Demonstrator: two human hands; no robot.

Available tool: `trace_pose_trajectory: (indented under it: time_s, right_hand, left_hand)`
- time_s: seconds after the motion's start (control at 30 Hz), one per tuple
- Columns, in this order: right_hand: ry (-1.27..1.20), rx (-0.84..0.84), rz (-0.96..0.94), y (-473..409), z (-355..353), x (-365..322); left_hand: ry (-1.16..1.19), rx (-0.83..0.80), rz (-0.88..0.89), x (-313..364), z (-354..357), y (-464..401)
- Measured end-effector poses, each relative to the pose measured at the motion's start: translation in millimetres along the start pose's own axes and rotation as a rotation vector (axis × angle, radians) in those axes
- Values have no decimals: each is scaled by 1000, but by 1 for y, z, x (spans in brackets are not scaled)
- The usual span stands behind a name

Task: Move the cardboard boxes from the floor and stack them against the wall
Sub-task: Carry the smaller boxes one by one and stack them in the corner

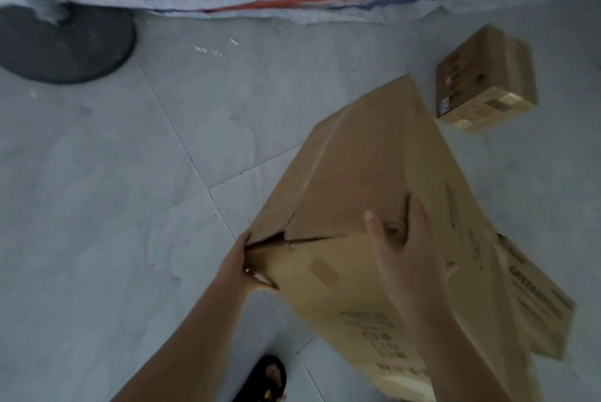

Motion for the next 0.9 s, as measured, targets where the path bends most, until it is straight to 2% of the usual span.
trace_pose_trajectory:
  time_s: [0.17,0.3,0.4,0.47,0.63,0.9]
  right_hand:
    - [-178,8,-30,20,-78,-46]
    - [-417,2,-113,45,-123,-85]
    - [-493,11,-159,63,-140,-97]
    - [-618,-48,-163,83,-148,-108]
    - [-947,-313,-108,137,-147,-130]
    - [-1018,-564,-217,247,-134,-195]
  left_hand:
    - [-45,35,158,-9,-22,128]
    - [60,116,288,-14,-52,226]
    - [88,183,432,-23,-77,289]
    - [158,203,532,-42,-100,333]
    - [341,249,793,-118,-164,421]
    - [725,304,1055,-251,-272,514]
Point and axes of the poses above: each hand's wrist, its own y-axis away from the middle knuckle, its own z-axis out of the palm, x = y × z, the point moved 4 cm from there along -y, towards the middle knuckle, and after that the axes turned 15 degrees about -z, right-handed, at the moved point
